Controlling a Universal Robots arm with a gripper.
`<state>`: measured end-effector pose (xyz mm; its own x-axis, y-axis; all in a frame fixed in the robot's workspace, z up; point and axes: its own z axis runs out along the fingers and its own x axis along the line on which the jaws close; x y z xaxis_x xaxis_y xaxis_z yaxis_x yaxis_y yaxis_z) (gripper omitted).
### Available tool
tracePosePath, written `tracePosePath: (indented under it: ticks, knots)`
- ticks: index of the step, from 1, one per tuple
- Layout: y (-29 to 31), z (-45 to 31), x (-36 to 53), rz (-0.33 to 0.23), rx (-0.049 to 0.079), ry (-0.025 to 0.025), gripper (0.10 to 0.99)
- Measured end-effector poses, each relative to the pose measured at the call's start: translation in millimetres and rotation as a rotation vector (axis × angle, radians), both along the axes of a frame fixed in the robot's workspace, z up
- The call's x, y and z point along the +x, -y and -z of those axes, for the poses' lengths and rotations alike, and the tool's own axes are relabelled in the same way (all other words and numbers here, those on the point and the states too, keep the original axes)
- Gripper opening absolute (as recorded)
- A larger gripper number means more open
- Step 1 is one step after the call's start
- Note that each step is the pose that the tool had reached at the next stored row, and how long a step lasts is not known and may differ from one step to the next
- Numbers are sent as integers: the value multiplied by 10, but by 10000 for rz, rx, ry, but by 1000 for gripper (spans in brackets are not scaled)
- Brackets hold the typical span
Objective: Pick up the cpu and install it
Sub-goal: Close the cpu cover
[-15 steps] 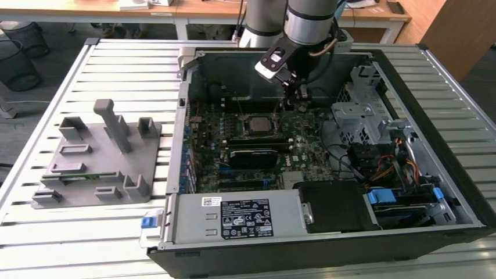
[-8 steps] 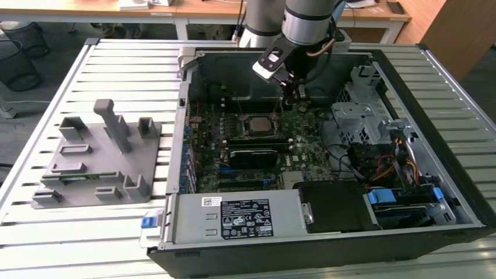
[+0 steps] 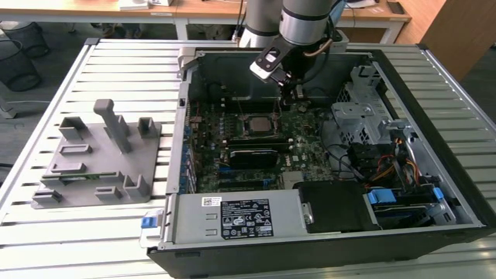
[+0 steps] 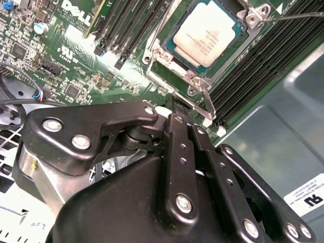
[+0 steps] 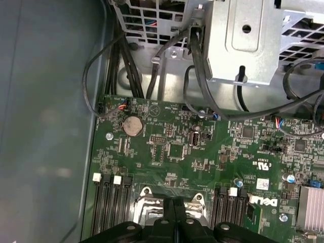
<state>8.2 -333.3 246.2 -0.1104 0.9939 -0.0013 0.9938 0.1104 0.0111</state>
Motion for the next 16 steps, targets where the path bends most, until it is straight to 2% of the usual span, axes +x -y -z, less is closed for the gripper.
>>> tracePosePath:
  ticks: [7,16]
  knots:
    - [0,3,-31,1,-1,0,106]
    - [0,25,-189,0,0,0,106]
